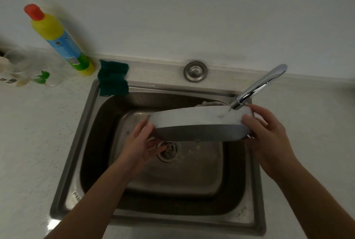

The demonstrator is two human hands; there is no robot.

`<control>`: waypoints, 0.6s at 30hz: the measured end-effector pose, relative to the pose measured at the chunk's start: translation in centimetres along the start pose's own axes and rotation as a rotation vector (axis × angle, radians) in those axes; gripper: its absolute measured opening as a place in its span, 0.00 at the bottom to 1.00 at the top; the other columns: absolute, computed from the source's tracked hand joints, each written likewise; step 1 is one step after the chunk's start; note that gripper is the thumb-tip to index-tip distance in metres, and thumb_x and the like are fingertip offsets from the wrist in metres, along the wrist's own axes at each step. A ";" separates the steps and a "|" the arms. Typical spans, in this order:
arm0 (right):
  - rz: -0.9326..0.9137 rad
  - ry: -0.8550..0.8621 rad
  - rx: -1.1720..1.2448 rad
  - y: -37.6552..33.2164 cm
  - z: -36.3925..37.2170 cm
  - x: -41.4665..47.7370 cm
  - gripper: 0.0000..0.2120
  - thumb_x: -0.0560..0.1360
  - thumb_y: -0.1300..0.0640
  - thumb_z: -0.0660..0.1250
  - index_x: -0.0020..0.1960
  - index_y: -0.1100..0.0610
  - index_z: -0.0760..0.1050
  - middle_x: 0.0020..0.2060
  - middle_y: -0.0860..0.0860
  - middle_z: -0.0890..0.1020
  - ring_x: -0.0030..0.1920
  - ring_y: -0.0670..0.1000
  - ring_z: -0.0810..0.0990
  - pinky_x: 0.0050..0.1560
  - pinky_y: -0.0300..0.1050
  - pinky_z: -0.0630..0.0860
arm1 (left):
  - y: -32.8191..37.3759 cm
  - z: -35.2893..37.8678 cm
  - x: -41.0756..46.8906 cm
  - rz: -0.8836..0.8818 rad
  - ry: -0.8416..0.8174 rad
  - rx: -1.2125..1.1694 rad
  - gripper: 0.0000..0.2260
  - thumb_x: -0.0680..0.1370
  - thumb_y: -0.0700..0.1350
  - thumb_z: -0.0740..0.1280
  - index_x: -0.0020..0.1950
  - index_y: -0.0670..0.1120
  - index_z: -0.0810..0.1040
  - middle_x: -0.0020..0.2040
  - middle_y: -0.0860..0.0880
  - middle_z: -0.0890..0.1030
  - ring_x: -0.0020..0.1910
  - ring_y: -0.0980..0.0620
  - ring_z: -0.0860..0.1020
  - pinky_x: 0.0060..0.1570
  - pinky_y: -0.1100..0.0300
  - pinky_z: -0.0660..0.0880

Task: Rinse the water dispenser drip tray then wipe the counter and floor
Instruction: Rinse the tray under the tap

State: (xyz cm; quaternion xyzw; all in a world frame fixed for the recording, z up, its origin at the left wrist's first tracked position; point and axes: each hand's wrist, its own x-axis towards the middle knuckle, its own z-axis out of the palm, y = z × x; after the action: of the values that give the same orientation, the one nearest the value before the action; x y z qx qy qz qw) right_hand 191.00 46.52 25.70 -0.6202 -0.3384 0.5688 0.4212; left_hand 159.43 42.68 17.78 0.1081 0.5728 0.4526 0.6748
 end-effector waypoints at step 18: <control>-0.275 -0.153 -0.561 3.2 -3.8 -0.7 0.26 0.75 0.64 0.74 0.69 0.45 0.77 0.60 0.42 0.85 0.60 0.44 0.83 0.60 0.45 0.81 | 4.3 0.0 -2.4 0.202 -0.092 0.139 0.17 0.79 0.46 0.71 0.68 0.52 0.79 0.68 0.42 0.79 0.60 0.41 0.84 0.53 0.47 0.83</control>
State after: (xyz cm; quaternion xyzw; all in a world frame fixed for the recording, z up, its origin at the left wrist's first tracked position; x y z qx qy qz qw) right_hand 194.51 44.02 23.14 -0.6160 -0.5934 0.4360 0.2799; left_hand 157.52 43.34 22.27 0.2323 0.5573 0.4723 0.6421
